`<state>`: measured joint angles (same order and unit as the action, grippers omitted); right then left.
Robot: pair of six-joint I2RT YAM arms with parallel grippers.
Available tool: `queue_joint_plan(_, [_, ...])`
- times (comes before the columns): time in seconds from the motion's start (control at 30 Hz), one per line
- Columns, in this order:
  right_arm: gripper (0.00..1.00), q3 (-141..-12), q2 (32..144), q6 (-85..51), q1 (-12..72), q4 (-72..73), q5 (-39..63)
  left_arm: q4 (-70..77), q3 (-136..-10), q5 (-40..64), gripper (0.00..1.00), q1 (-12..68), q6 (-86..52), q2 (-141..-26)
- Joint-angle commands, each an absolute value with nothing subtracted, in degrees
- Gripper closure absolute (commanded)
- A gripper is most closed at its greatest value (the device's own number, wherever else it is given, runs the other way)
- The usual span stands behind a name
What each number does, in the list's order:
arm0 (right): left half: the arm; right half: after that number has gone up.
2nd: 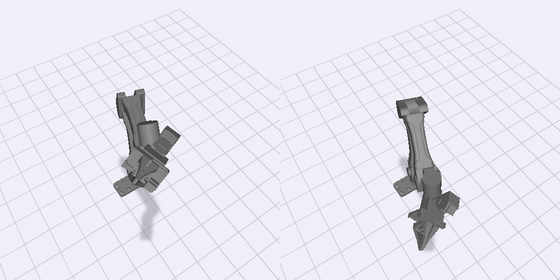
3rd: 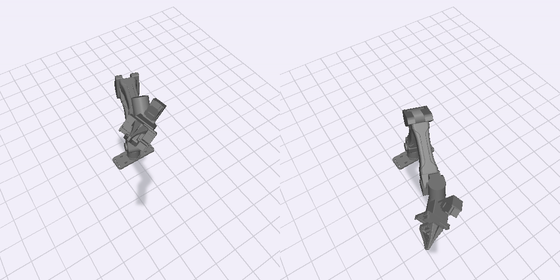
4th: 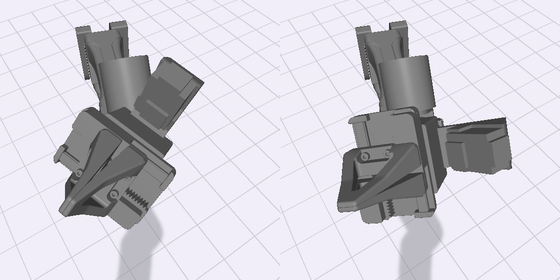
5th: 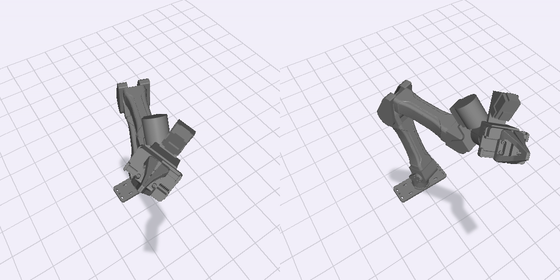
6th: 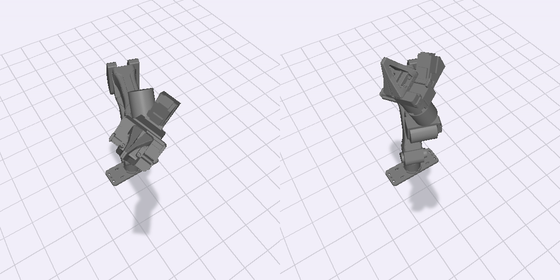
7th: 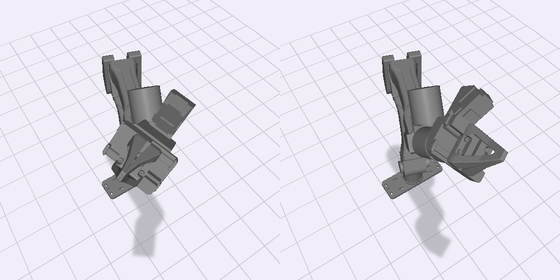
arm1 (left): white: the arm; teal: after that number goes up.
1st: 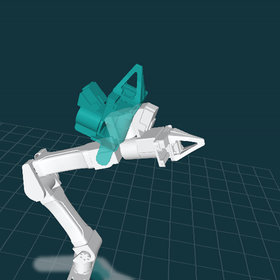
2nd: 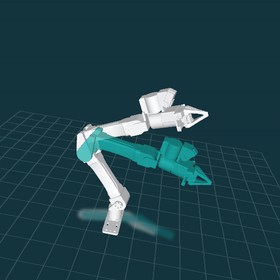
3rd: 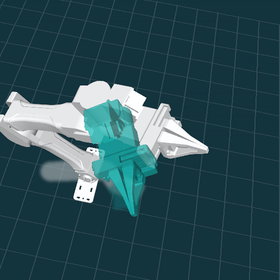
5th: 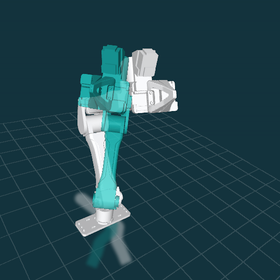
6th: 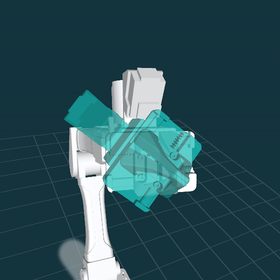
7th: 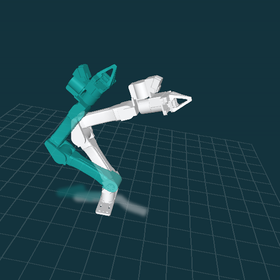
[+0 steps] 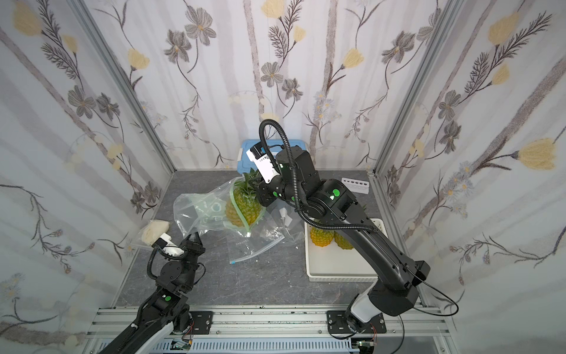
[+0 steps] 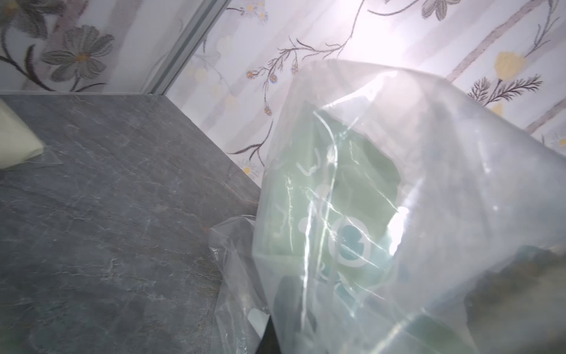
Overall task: Open the zip-top bag and take out the pineapple
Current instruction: Pick up the pineapple from the zipper food storage bag, then place the zipper food storage bag in the zipper food storage bag.
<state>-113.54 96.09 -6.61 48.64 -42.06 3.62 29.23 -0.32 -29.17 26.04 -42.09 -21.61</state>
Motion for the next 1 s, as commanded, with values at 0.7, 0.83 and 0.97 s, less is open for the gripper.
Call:
queue_joint_plan(0.7, [1.00,-104.12,78.49,-10.00,42.04,-25.87,-7.05,8.94,-14.97,-39.38,1.00,27.01,-49.09,-47.16])
queue_joint_plan(0.83, [1.00,-104.11,76.30,-9.86,41.89,-27.85,-8.88,9.36,-19.89,-39.98,1.00,27.92,-46.68,-54.13])
queue_joint_plan(0.97, [1.00,-104.15,74.57,-9.51,41.59,-32.74,-15.78,5.04,-25.89,-39.02,0.91,28.06,-42.72,-56.93])
